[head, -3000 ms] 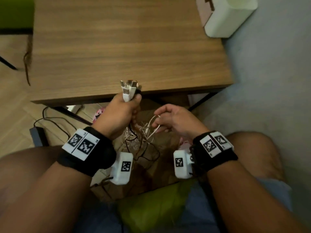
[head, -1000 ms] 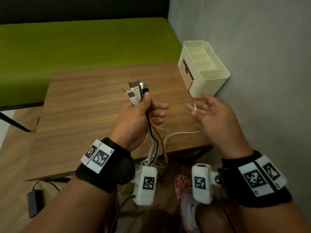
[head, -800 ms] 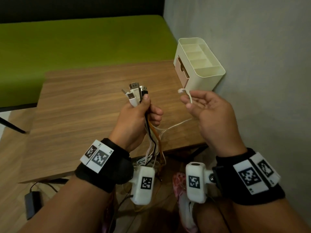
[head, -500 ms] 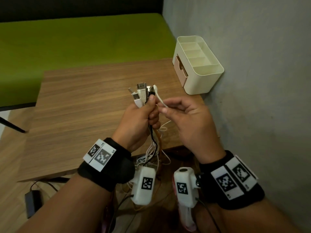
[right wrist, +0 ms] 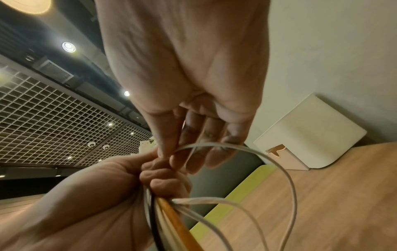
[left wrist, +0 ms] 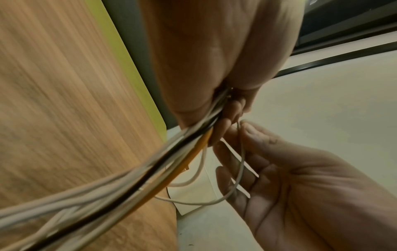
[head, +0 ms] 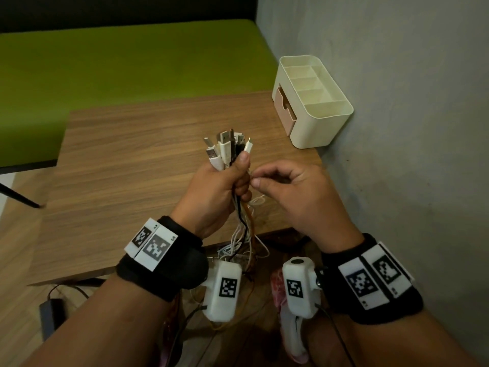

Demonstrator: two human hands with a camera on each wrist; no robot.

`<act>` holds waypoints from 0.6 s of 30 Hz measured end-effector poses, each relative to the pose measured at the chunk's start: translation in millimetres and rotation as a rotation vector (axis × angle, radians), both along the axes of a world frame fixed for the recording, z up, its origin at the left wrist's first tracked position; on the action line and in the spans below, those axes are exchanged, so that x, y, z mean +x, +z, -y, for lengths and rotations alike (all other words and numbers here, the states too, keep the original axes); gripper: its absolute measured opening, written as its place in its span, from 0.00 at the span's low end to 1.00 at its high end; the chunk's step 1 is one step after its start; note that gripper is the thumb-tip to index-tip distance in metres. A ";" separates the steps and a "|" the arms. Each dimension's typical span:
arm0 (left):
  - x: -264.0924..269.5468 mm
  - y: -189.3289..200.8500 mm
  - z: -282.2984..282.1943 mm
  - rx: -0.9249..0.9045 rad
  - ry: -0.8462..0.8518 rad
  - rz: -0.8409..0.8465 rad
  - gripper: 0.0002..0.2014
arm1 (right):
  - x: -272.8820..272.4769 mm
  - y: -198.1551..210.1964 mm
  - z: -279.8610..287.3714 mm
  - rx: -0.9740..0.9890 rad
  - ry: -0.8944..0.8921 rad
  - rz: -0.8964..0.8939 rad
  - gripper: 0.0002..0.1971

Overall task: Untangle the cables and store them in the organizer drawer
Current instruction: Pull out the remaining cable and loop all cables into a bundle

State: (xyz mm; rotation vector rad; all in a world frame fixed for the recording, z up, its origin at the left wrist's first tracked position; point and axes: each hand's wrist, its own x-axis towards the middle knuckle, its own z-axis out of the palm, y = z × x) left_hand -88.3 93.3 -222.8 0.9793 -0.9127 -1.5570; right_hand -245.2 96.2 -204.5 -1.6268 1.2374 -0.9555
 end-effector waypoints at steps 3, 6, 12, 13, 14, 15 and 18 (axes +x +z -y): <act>-3.2 0.3 1.1 -0.019 0.011 0.054 0.11 | -1.9 4.9 3.5 -0.020 -0.049 0.009 0.05; -10.0 13.4 -5.2 -0.006 0.006 0.004 0.12 | 1.3 5.8 6.1 0.095 -0.073 0.077 0.12; -18.3 71.6 -19.9 -0.044 0.052 -0.099 0.14 | 7.4 30.9 -22.1 0.182 0.177 0.289 0.29; -19.8 83.4 -22.1 -0.047 0.059 -0.132 0.14 | 8.4 35.2 -28.1 0.190 0.214 0.300 0.32; -22.0 95.5 -26.2 -0.057 0.069 -0.150 0.13 | 9.3 39.5 -34.2 0.191 0.228 0.273 0.34; -23.8 105.6 -30.4 -0.073 0.075 -0.156 0.13 | 9.6 44.5 -40.3 0.176 0.232 0.216 0.32; -26.5 130.9 -46.3 -0.125 0.042 -0.146 0.12 | 5.9 63.0 -60.1 0.121 0.205 0.032 0.11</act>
